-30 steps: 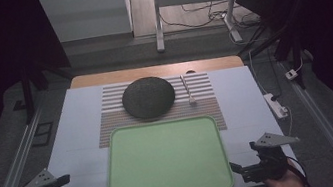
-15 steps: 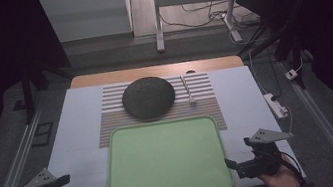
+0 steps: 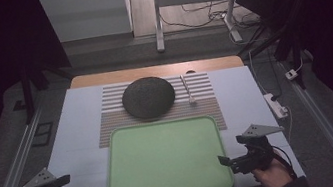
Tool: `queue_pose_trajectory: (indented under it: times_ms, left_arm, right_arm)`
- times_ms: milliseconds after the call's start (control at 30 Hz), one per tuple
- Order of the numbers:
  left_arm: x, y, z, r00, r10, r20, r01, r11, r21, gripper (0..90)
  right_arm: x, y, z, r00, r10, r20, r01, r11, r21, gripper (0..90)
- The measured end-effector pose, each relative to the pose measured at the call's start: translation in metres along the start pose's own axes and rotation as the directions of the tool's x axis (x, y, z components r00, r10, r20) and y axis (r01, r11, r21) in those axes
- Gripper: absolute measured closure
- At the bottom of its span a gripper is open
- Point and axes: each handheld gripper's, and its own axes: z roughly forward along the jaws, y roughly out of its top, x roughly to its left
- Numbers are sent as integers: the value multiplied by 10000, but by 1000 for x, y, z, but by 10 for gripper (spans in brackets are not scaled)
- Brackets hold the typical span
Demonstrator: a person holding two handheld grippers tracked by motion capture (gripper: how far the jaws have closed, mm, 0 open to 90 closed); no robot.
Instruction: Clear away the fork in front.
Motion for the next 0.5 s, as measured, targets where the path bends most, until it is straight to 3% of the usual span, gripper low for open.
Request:
queue_pose_trajectory:
  times_ms: [500]
  left_arm:
    - [1, 0, 0, 10000, -48, 25, 48, 10000, 37, 22]
  right_arm:
    - [-12, 21, 30, 9993, -313, 191, 306, 9989, 367, 0]
